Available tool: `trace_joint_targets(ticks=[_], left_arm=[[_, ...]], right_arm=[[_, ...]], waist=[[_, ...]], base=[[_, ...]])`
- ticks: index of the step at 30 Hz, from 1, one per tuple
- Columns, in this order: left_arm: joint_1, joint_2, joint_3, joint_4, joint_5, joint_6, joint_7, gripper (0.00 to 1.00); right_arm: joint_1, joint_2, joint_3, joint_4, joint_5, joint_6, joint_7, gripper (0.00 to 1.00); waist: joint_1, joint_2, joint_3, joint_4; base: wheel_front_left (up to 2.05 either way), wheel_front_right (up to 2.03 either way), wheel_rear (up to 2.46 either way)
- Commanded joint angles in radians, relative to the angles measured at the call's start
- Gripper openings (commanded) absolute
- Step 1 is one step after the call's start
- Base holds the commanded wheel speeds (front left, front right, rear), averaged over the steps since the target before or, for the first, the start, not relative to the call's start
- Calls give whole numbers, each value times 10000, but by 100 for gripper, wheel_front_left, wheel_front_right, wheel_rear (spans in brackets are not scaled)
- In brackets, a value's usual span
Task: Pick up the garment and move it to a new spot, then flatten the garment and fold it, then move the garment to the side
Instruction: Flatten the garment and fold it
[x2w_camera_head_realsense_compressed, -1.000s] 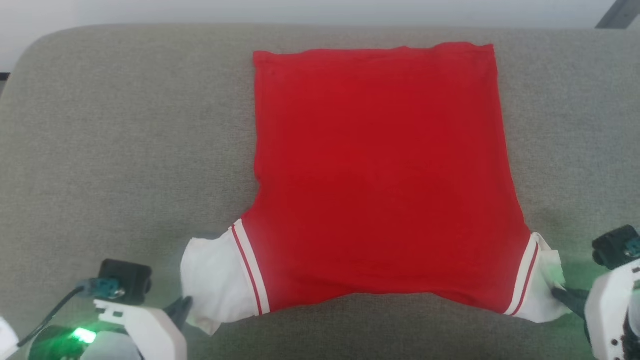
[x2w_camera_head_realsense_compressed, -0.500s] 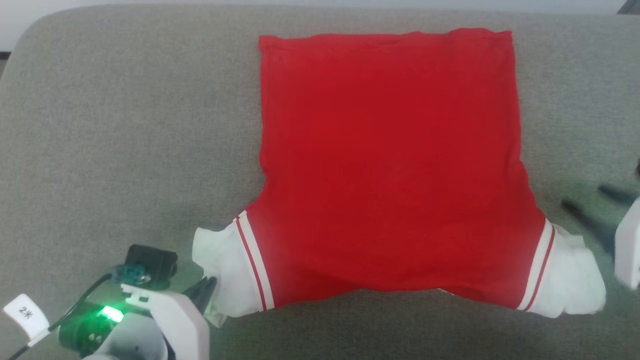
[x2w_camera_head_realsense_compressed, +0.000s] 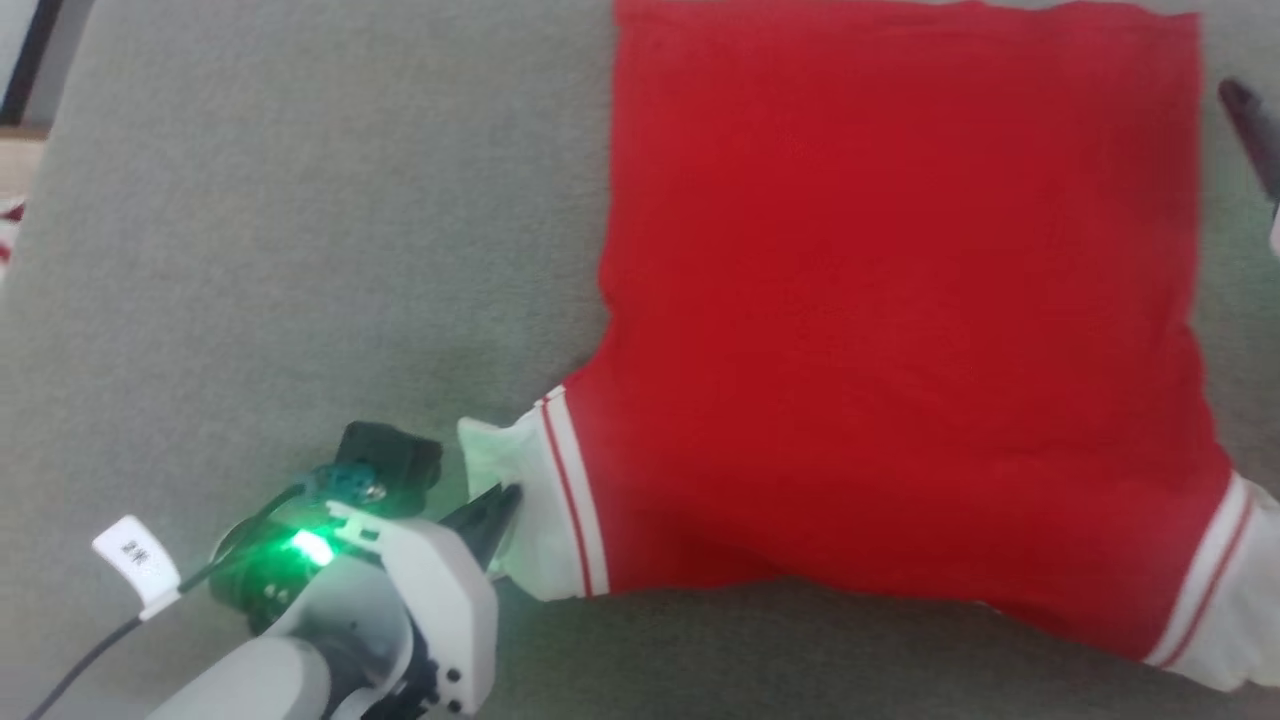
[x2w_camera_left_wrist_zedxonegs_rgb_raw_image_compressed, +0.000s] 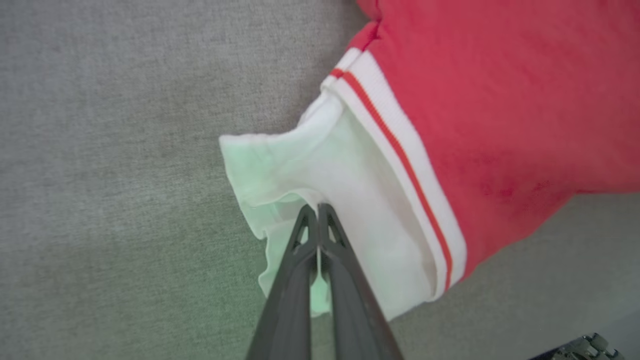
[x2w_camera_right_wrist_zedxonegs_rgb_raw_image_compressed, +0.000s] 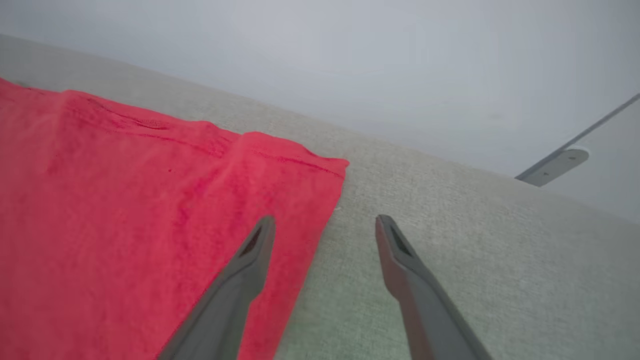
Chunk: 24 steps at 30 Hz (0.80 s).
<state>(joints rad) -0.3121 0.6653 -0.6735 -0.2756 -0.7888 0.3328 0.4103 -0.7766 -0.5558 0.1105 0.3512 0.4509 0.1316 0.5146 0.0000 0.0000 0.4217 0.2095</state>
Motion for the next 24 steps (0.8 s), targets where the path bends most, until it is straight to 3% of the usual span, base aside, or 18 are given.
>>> trace_joint_targets(ticks=[1,10,16,17,18,19,24], left_arm=[[-192,-101,-49,69,126,-89,-43,0],[-725,-697,-333,474,130,-472,-164,0],[-863,-885,-410,681,105,-590,-240,0],[-852,-914,-416,716,83,-616,-257,0],[-858,-932,-413,758,55,-631,-247,0],[-861,-935,-398,794,40,-634,-267,0],[-715,-865,-250,1001,-86,-588,-437,0]], right_arm=[[-420,61,53,527,-142,-18,-43,100],[-2956,246,48,4617,-1081,-18,867,100],[-3494,343,-111,6351,-1676,-19,1772,100],[-3529,374,-128,6646,-1738,-19,1992,84],[-3529,448,-83,6850,-1810,-19,2173,31],[-3541,513,18,6973,-1871,-19,2331,0],[-3468,488,688,6773,-1649,-18,2534,0]], waist=[[0,0,343,402],[0,0,874,1254],[0,0,1033,1492],[0,0,1041,1512],[0,0,1039,1521],[0,0,1028,1513],[0,0,808,1221]], base=[[0,0,0],[0,0,0],[0,0,0],[0,0,0],[0,0,0],[0,0,0],[0,0,0]])
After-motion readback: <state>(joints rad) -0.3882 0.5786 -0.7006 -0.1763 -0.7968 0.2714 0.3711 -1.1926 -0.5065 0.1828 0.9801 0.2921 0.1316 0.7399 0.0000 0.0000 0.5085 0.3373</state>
